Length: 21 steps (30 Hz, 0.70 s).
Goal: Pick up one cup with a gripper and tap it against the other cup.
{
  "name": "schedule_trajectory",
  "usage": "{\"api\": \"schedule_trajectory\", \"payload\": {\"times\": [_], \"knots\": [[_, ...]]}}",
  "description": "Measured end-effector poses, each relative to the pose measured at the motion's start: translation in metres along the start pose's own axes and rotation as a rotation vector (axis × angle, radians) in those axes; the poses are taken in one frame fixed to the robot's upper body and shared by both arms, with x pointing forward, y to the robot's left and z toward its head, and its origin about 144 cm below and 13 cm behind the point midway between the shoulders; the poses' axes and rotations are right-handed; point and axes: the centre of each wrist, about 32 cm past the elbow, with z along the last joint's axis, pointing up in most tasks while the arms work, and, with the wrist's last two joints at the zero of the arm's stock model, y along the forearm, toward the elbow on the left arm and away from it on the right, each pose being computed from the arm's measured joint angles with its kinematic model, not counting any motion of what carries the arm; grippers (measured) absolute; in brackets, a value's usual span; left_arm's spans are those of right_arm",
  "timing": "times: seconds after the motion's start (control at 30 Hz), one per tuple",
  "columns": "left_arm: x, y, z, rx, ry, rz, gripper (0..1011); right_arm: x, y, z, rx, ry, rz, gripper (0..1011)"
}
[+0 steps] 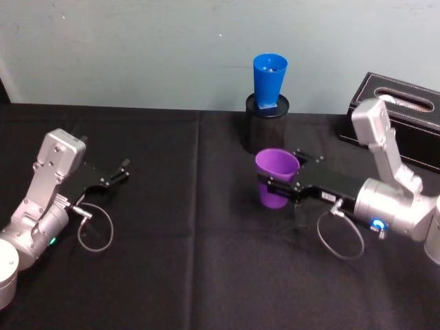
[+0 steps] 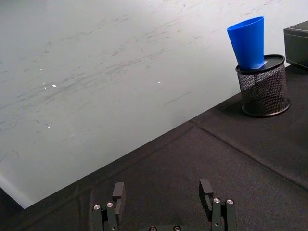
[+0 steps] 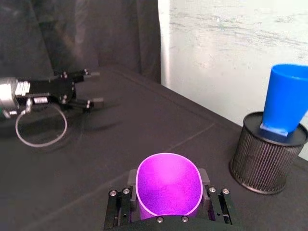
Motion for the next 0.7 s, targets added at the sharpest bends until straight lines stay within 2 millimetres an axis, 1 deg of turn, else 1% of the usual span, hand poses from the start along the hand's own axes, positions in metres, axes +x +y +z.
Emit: {"api": "schedule_trajectory", "payload": {"times": [0.07,0.1,0.13,0.3,0.7], "knots": [[0.0,0.0,0.0,0.0,0.0,0.0,1005,-0.001,-0.001,-0.005,0.001,-0.01,-0.002,724],[0.0,0.0,0.0,0.0,0.0,0.0,1005,-0.003,-0.001,-0.011,0.0,-0.022,-0.001,724],[0.0,0.0,0.0,0.0,0.0,0.0,1005,-0.003,-0.001,-0.011,0.0,-0.022,-0.001,724],[0.0,0.0,0.0,0.0,0.0,0.0,1005,-0.005,-0.003,-0.024,0.002,-0.048,-0.002,724],[0.0,0.0,0.0,0.0,0.0,0.0,1005,-0.005,-0.001,-0.036,0.01,-0.06,0.001,724]]}}
